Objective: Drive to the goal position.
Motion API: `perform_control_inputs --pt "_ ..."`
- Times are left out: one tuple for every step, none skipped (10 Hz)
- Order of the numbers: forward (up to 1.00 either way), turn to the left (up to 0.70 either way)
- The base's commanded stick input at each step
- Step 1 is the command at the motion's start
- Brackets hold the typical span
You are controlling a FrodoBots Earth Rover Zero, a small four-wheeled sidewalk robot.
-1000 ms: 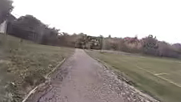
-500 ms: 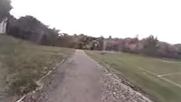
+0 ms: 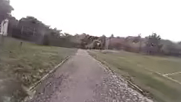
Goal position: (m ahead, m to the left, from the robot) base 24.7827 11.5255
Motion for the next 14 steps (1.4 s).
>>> perform_control_inputs --pt "0.63 0.26" --pt "0.63 0.25" --pt "0.63 0.24" --pt "0.63 0.0" --pt "0.63 0.0" --pt "0.63 0.0" --pt "0.63 0.0" --pt "0.63 0.0" --pt "0.63 0.0" --pt "0.63 0.0" --pt "0.63 0.0" --pt "0.63 0.0" --pt "0.63 0.0" --pt "0.63 0.0"
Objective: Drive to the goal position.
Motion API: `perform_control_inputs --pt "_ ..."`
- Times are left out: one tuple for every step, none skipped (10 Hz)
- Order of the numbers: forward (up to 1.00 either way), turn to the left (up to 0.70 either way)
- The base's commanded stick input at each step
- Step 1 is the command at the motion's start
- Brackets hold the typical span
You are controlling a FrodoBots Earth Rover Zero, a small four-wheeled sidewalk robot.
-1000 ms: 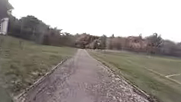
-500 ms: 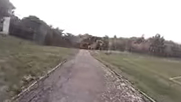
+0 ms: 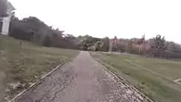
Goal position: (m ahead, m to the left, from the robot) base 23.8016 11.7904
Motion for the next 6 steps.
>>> perform_control_inputs --pt "0.7 0.0" --pt "0.7 0.0" --pt "0.69 0.0" --pt "0.67 0.0" --pt "0.65 0.0" --pt "0.65 0.0"
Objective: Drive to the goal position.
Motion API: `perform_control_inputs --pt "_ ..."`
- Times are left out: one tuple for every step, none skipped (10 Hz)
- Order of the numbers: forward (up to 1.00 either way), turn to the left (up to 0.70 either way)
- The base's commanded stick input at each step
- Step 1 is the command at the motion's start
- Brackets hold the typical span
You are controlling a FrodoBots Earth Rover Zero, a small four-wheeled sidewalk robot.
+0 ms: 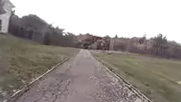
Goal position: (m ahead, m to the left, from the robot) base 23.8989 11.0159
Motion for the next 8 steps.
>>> perform_control_inputs --pt "0.65 0.0" --pt "0.67 0.0" --pt "0.72 0.0" --pt "0.76 0.0" --pt "0.76 0.0" --pt "0.76 0.0" --pt "0.76 0.0" --pt "0.76 0.0"
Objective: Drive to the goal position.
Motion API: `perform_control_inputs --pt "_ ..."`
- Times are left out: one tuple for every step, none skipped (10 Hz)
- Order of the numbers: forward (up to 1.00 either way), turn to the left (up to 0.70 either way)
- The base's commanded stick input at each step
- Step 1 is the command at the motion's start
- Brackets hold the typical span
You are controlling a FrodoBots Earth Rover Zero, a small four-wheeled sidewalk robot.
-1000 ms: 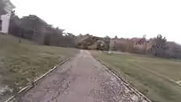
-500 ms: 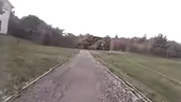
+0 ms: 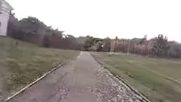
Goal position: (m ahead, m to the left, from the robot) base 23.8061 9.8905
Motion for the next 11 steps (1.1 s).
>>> perform_control_inputs --pt "0.76 0.0" --pt "0.76 0.0" --pt "0.76 0.0" --pt "0.76 0.05" --pt "0.76 0.11" --pt "0.76 0.0" --pt "0.76 0.0" --pt "0.76 0.0" --pt "0.76 0.0" --pt "0.76 0.0" --pt "0.76 0.0"
